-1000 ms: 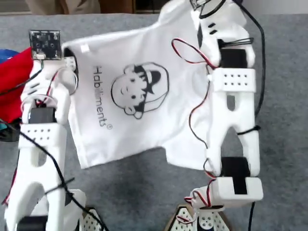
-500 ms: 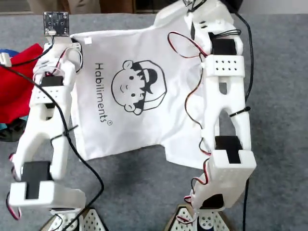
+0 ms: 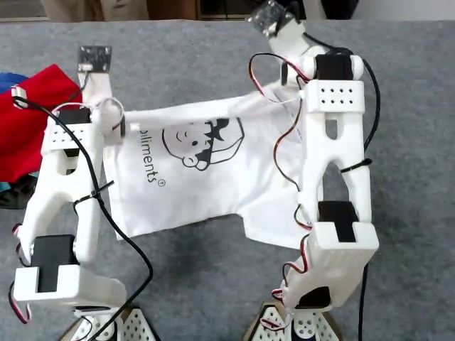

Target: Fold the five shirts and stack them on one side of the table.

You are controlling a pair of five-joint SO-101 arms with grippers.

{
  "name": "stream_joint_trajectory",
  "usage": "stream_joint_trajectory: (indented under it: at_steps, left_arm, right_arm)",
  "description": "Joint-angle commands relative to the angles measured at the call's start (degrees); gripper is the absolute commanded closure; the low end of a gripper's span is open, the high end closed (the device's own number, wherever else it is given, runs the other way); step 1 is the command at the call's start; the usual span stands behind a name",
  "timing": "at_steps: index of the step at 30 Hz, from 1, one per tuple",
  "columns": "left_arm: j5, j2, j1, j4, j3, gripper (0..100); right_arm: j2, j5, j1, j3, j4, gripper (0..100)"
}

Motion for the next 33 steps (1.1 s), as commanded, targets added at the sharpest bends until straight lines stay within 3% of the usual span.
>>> stream_joint_trajectory:
  at_steps: [1,7,18,23,33]
  left_arm:
    - [0.09,-0.48,2.02,9.58,-2.11,98]
    - [-6.77,-1.71,5.98,16.97,6.33,98]
    - [-7.21,-24.13,5.63,13.89,24.88,98]
    - [-11.08,-30.20,5.54,13.80,33.32,98]
    - [-11.16,-33.19,5.54,13.71,38.77,98]
  right_arm:
    - [-5.05,0.88,-1.80,1.01,5.19,99.8]
    - [-13.05,0.88,-1.01,9.19,9.58,99.8]
    - [-36.35,1.05,-0.57,43.47,0.35,99.8]
    - [-44.00,1.14,-0.48,57.19,-4.75,99.8]
    - [-51.21,5.19,7.78,68.09,-8.26,99.8]
